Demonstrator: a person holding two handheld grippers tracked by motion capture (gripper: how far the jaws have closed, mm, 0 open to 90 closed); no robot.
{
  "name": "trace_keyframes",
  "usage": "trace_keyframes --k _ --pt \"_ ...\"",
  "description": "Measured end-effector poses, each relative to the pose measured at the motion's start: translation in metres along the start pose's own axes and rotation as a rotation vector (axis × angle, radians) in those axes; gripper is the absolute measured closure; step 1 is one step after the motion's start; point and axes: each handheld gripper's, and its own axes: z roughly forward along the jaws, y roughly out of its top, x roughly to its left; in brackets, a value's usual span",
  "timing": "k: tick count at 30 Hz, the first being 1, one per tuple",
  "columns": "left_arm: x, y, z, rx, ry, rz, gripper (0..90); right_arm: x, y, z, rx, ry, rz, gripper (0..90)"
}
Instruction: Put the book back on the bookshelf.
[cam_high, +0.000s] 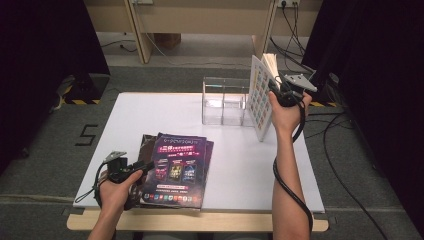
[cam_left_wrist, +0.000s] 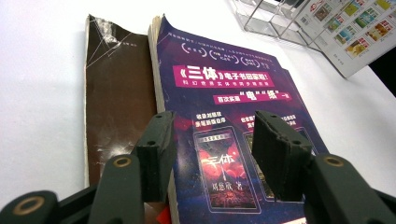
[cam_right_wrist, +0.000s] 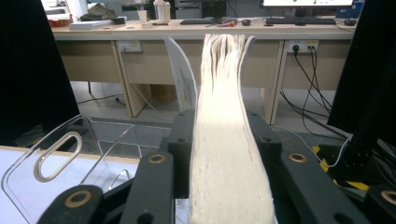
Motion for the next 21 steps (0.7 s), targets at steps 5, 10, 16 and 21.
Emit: trace_keyframes --k 5,10,16,21 --pt "0.0002 0.0 0.0 0.0 0.0 -0.001 48.4 -0.0003 0.0001 0.0022 0.006 0.001 -0.002 66.5" --pt "0.0004 0.0 0.0001 0.0 0.001 -0.001 48.4 0.0001 0.0026 0.0045 0.007 -0.013 -0.005 68.0" --pt "0.0006 -0.0003 0.0004 0.003 0.002 -0.003 48.4 0.0017 0.0035 0.0059 -0.002 -0.031 -0.009 72.9" --pt "0.0005 -0.0006 0.001 0.004 0.002 -0.004 48.3 0.002 0.0051 0.0066 0.01 -0.022 -0.01 73.7"
